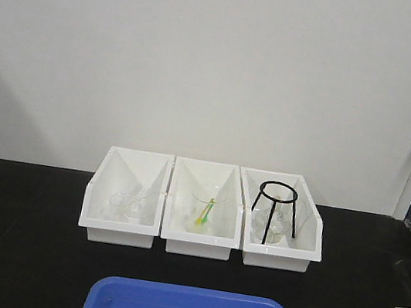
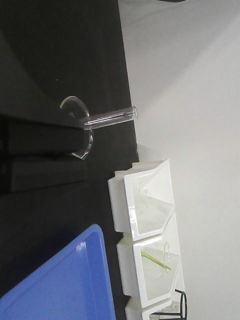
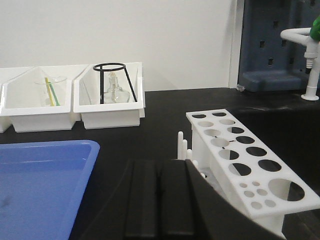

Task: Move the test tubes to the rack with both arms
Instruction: 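Lower the open left gripper around the glass test tube in the beaker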

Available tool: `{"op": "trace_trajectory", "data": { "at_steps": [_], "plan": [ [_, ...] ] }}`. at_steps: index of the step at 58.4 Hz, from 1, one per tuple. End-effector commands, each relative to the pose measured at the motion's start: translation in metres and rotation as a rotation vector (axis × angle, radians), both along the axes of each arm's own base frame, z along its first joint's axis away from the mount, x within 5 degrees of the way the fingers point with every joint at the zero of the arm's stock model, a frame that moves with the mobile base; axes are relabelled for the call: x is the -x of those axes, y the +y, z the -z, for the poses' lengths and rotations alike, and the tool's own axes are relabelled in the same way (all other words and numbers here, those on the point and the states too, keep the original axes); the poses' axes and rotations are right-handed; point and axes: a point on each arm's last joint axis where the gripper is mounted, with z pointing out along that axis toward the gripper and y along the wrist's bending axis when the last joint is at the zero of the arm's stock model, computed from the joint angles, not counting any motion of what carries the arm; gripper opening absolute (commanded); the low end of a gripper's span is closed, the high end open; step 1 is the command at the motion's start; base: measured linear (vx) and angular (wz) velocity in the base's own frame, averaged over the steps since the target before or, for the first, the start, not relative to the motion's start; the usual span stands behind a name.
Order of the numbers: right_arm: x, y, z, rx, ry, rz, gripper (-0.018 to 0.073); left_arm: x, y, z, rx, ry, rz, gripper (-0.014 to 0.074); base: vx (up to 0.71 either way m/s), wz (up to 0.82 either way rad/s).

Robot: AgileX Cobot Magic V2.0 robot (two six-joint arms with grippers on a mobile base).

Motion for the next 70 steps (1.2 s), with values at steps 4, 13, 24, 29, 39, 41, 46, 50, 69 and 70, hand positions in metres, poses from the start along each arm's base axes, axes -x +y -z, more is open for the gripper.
{"op": "trace_trajectory", "data": {
  "at_steps": [4,13,24,29,39,41,46,50,69,70],
  "plan": [
    [0.0,0.001,-0.005,0.007,-0.081,-0.011,-0.0007,0.001,-0.002,-0.001,0.018,-0.082,0.021,-0.0015,0.0,0.0],
    [0.0,0.001,-0.005,0.006,-0.086,-0.012,-0.0007,0.001,-0.002,-0.008,0.026,-0.137,0.028,-0.0015,0.0,0.0],
    [0.003,0.003,-0.026,-0.009,-0.304,-0.04,-0.0007,0.007,-0.004,-0.03,0.062,-0.383,0.064,-0.0015,0.0,0.0],
    [0.007,0.004,-0.044,-0.004,-0.409,-0.049,-0.0007,0.011,-0.004,-0.045,0.091,-0.46,0.068,-0.0015,0.0,0.0],
    [0.021,0.004,-0.11,0.038,-0.494,-0.032,-0.0007,0.025,0.001,-0.111,0.153,-0.443,0.046,-0.0015,0.0,0.0],
    [0.02,0.003,-0.129,0.056,-0.486,-0.024,-0.0007,0.029,0.002,-0.132,0.139,-0.441,0.041,-0.0015,0.0,0.0],
    [0.015,0.003,-0.166,0.094,-0.473,-0.011,-0.0007,0.022,0.002,-0.166,0.066,-0.381,0.019,-0.0015,0.0,0.0],
    [0.005,0.002,-0.188,0.108,-0.45,-0.006,-0.0007,0.011,0.001,-0.192,0.035,-0.325,0.006,-0.0015,0.0,0.0],
    [-0.068,0.001,-0.22,0.123,-0.355,-0.019,-0.0007,-0.074,-0.01,-0.214,0.007,-0.044,-0.004,-0.0015,0.0,0.0],
    [-0.071,0.001,-0.219,0.122,-0.35,-0.02,-0.0007,-0.078,-0.01,-0.212,0.005,-0.029,-0.004,-0.0015,0.0,0.0]
  ]
}}
